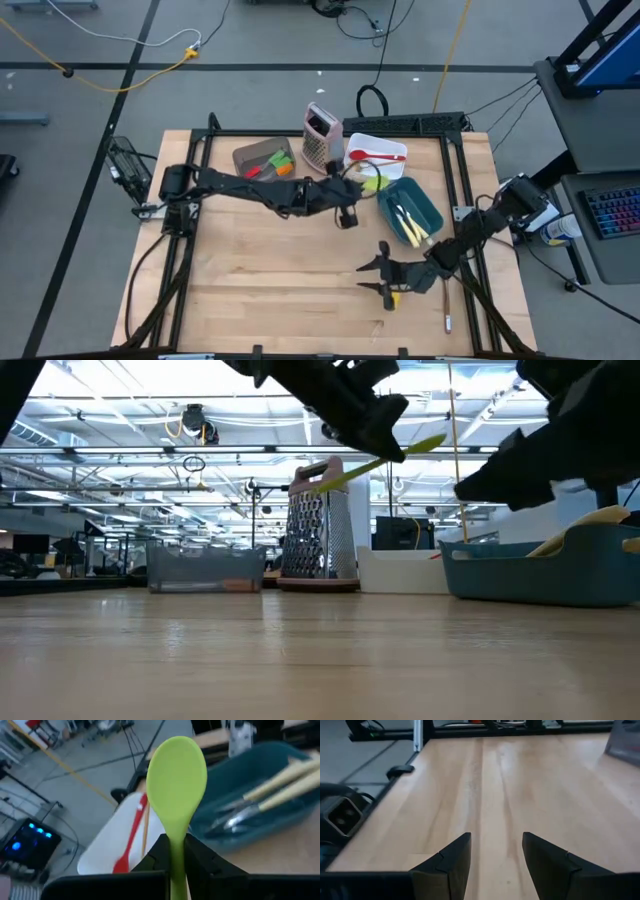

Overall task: Pick & Place Kitchen Items
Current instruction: Put the green serving spoon into the white bin

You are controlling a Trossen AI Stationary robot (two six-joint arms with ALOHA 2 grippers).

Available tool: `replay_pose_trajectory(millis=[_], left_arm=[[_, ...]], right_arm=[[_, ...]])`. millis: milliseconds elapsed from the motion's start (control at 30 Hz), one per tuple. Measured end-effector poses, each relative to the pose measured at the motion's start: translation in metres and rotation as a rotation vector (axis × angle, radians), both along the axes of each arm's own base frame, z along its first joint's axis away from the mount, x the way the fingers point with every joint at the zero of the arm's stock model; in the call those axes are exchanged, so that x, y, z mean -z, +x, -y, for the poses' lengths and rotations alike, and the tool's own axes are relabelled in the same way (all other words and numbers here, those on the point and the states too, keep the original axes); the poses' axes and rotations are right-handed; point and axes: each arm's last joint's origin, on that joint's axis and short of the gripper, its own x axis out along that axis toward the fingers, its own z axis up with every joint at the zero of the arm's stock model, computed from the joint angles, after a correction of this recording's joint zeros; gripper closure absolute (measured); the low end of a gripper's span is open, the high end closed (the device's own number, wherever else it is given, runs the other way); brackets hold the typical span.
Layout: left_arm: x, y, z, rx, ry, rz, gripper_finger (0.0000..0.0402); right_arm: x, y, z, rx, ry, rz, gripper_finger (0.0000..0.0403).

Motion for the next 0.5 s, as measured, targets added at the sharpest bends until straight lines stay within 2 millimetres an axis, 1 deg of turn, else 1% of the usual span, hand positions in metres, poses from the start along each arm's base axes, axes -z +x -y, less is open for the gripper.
replay_pose_trajectory(millis=[100, 267, 333, 500], left_arm=[[-0.003, 0.002, -0.010, 0.044, -0.028, 0.039, 0.0384], [-0.004, 0.003, -0.019, 0.065, -0.155, 0.093, 0.0375], [-0.004, 0.003, -0.019, 0.061, -0.163, 0.098, 0.0374], [-0.005, 0.003, -0.019, 0.072, -0.140, 0.097, 0.0373]], right_arm=[[0.000, 0.003, 0.005, 0.005, -0.040, 0.001, 0.0232], [0.000, 0.009, 0.014, 0.016, -0.150, 0.008, 0.0232], [-0.001, 0.011, 0.019, 0.076, -0.205, 0.015, 0.0232], [-0.003, 0.012, 0.031, 0.315, -0.369, 0.032, 0.0232]])
